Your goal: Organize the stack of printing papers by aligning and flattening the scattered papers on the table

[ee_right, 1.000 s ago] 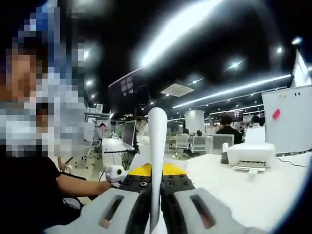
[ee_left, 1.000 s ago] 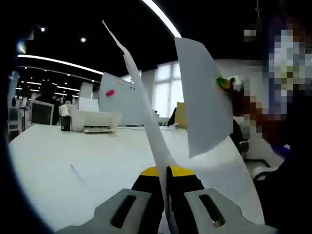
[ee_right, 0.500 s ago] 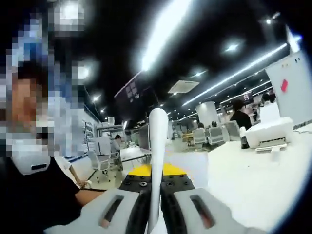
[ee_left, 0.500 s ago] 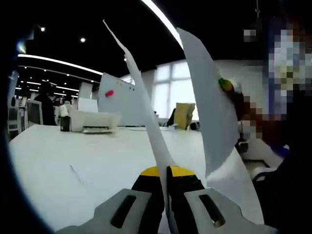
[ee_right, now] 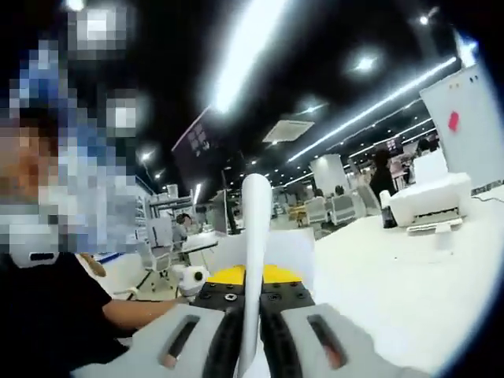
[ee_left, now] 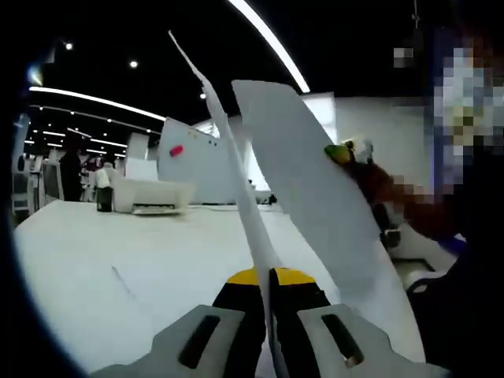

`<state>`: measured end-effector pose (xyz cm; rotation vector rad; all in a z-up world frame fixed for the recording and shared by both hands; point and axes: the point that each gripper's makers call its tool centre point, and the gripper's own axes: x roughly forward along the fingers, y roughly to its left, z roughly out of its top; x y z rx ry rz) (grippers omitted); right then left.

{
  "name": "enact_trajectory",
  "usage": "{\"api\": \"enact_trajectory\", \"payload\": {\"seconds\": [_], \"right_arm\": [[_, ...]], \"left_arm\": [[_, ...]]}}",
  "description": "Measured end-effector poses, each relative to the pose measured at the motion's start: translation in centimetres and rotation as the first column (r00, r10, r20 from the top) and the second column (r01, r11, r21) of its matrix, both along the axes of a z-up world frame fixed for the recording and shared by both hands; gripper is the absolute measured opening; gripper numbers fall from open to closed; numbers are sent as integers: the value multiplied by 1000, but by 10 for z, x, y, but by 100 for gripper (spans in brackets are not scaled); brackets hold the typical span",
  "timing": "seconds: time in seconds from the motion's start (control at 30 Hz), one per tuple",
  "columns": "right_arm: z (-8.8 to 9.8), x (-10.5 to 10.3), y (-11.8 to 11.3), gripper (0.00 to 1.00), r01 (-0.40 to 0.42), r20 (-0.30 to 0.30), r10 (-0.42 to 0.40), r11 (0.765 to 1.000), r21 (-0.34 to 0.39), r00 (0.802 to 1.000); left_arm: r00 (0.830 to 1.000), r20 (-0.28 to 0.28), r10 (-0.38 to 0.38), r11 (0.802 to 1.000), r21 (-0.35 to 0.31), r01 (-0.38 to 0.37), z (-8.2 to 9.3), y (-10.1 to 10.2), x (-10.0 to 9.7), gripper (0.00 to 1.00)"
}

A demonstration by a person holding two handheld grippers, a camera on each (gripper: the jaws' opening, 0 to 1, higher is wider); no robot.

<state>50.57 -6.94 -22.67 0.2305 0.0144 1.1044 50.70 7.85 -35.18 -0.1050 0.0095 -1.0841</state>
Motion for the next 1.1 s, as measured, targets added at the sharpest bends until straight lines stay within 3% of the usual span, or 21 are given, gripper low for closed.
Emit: {"api": "enact_trajectory", "payload": {"seconds": [0.27,0.67,0.77,0.87,1.1], "right_arm": [[-5,29,-9,0,55,60,-52,997,-50,997],[-13,31,10,0,-21,85,25,999,-46,996],[-16,29,14,0,-48,69,51,998,-37,996],[-22,25,18,0,-105,7,105,994,0,994],[-37,25,26,0,-98,-30,98,995,8,995]], "left_arm": [[1000,-8,-3,1000,-11,3,1,1,0,6],[1000,-6,-18,1000,-24,18,3,0,-2,6],[1000,-6,-19,999,-25,19,3,0,-2,6],[1000,-7,-20,999,-29,20,3,1,-2,6],[1000,-8,-26,999,-35,25,4,1,-2,7]]}}
